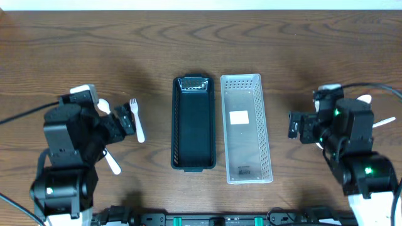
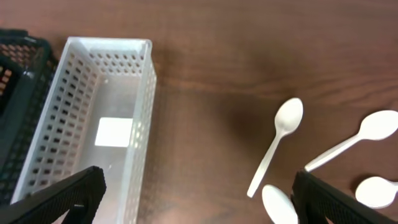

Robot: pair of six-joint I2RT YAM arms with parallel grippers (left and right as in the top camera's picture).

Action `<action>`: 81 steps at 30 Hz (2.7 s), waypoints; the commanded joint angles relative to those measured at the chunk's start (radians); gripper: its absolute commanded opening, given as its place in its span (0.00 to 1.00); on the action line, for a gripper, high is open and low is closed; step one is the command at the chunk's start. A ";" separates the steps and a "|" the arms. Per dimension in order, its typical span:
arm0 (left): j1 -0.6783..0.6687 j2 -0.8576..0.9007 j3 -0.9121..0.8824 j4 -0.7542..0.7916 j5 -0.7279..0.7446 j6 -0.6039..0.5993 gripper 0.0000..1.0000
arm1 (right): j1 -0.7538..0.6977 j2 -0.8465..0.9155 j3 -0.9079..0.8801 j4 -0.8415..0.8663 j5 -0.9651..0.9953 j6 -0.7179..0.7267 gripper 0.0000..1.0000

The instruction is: Pack container

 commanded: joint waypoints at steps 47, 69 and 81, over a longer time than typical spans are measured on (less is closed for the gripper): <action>0.000 0.130 0.023 -0.060 0.008 0.006 0.98 | -0.353 1.023 0.218 0.167 0.003 0.139 0.95; 0.000 0.130 0.023 -0.079 0.008 0.006 0.98 | -0.353 1.039 0.217 0.162 0.003 0.140 0.25; 0.000 0.130 0.023 -0.078 0.008 0.006 0.98 | -0.353 1.039 0.217 0.160 0.003 0.140 0.05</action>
